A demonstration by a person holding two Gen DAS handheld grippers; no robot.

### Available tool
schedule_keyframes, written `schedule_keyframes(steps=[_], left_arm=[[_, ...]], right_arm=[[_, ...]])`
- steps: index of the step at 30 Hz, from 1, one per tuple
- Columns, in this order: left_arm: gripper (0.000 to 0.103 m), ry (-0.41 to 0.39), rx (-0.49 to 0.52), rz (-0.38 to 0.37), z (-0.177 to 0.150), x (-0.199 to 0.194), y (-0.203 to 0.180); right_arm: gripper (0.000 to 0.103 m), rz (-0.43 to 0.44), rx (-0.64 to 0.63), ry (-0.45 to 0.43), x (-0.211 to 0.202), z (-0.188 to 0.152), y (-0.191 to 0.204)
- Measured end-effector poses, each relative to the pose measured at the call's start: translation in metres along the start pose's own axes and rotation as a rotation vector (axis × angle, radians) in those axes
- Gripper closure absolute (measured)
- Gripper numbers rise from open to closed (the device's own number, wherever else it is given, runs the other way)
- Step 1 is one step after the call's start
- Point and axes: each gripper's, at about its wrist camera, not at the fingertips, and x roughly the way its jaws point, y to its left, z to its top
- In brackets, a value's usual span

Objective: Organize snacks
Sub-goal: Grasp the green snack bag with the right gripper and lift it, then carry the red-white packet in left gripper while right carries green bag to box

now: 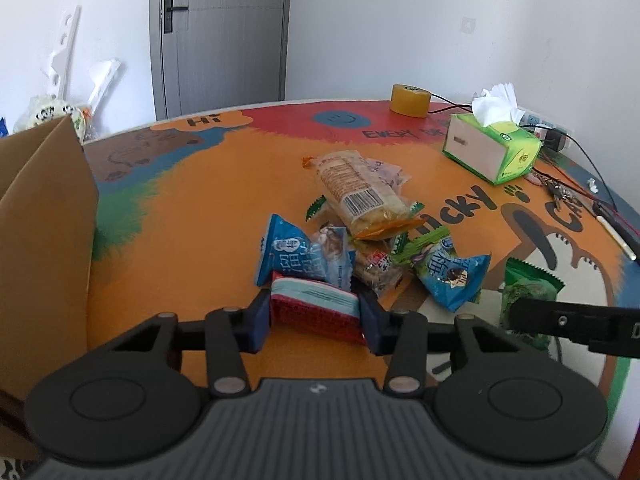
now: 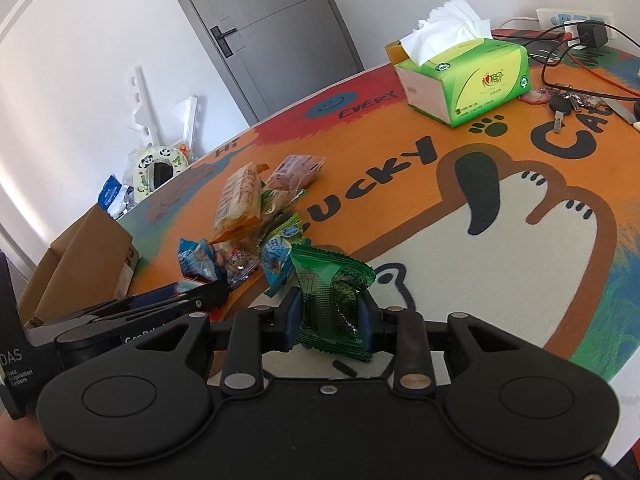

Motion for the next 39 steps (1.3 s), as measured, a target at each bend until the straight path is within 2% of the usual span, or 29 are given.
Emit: schedule_keyframes(steps=[6,16,30,39], left_arm=[[0.059,0.005,-0.032,-0.033,-0.003,-0.011,0.005],[0.059,-0.071,-0.048,-0.051,0.008,-0.051,0.01],[0.059,-0.142,-0.078,-0.017,0.02,-0.095,0.031],[0.059,-0.197,-0.096,0.037,0.026,-0.119,0.054]], right_arm=[[0.073,0.011,-0.012,-0.013,-0.005,0.0,0.007],[0.073,0.041,-0.039,-0.043,-0.016,0.002,0.027],[0.073,0.098,-0.095,-0.076,-0.029,0.009,0.067],[0.073,0.159,-0.151,-0.091,-0.027,0.017,0.102]])
